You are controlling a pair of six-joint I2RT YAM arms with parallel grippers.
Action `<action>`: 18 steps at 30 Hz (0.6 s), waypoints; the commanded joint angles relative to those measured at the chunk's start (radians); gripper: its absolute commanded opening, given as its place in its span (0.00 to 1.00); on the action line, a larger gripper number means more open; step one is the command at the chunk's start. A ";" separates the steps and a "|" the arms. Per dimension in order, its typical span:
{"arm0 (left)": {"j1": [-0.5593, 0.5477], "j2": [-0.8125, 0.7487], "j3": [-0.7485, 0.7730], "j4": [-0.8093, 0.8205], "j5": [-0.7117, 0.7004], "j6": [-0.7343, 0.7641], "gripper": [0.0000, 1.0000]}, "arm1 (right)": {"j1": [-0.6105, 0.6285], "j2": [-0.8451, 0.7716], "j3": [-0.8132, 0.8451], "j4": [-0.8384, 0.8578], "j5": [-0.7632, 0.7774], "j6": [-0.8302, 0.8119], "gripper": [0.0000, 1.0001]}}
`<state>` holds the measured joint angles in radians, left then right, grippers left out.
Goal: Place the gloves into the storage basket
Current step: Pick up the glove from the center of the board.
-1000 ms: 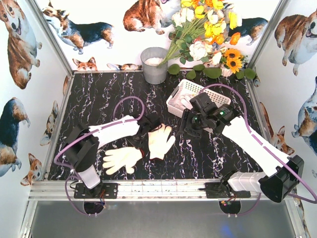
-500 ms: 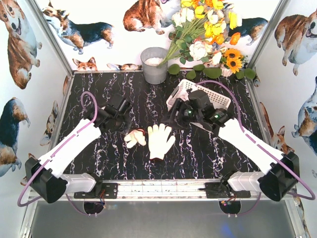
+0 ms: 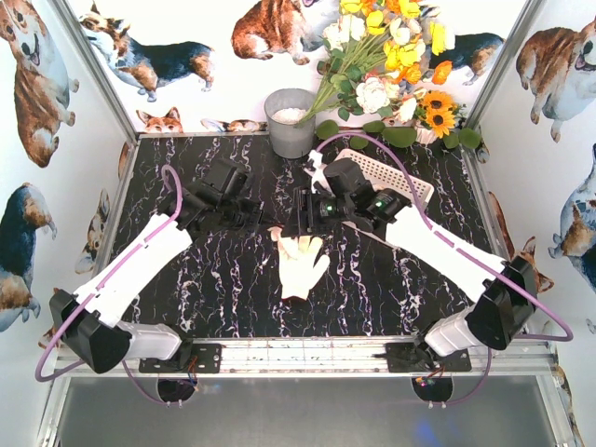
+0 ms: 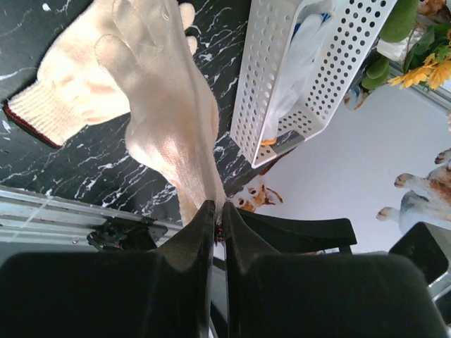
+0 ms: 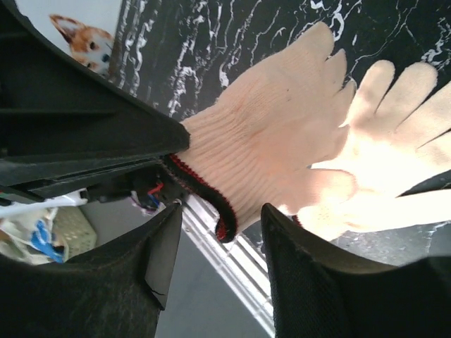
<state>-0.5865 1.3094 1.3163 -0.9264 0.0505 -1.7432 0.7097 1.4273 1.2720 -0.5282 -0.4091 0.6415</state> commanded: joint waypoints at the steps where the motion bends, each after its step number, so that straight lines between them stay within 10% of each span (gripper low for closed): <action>1: 0.005 -0.048 -0.023 0.037 0.038 -0.054 0.00 | 0.010 0.021 0.075 -0.063 0.014 -0.149 0.46; 9: 0.007 -0.061 -0.040 0.060 0.061 -0.060 0.00 | 0.010 0.049 0.110 -0.010 0.020 -0.126 0.00; 18: 0.077 0.093 -0.005 0.303 0.105 0.179 0.00 | -0.140 0.059 0.213 -0.147 0.118 -0.251 0.00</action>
<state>-0.5369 1.3167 1.2572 -0.7616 0.1242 -1.7084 0.6464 1.4837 1.3865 -0.6392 -0.3363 0.4915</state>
